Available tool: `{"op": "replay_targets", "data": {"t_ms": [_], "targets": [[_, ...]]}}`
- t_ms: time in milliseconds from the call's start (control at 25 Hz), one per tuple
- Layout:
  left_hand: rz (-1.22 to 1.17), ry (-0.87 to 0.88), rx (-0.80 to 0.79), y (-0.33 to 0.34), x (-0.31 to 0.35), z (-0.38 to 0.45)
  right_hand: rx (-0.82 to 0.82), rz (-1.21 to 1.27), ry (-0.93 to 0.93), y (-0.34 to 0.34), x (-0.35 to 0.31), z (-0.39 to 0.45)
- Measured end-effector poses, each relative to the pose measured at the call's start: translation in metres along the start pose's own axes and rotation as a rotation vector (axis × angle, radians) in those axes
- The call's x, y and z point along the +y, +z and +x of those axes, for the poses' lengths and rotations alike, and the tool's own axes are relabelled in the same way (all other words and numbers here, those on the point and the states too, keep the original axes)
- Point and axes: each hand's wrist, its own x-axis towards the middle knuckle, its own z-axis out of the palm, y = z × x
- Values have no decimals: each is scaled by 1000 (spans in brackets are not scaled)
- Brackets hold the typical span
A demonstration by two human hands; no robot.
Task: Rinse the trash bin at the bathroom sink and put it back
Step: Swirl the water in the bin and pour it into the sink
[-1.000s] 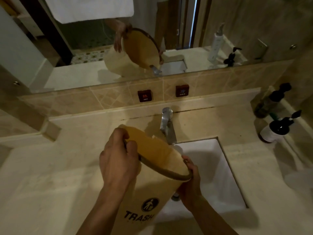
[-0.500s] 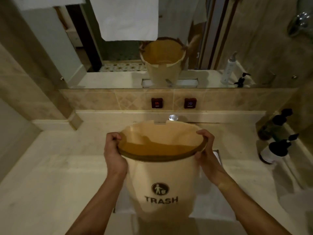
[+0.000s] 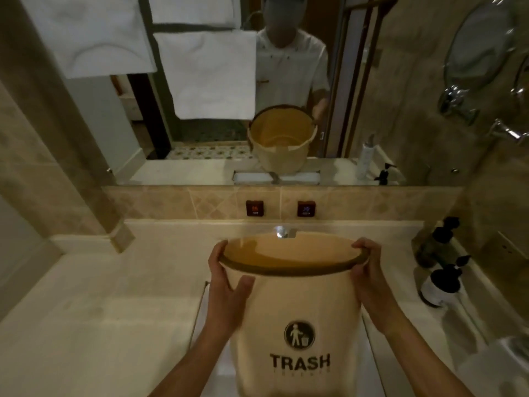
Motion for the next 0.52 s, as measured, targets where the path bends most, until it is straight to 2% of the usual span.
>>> {"op": "replay_targets", "data": {"t_ms": [80,160,360,520], "targets": [[-33,-12,20,-11,-6,3,-106,-35,120,10,-2,-3],[-45,-46,48,-28,-13,6,-114,-25,194,27,-4,-5],[28,-38,79,-62,-15,38,-122,88,130,73,-14,19],[0,-53,42,-48,-14,45,-69,138,129,57,-16,30]]}}
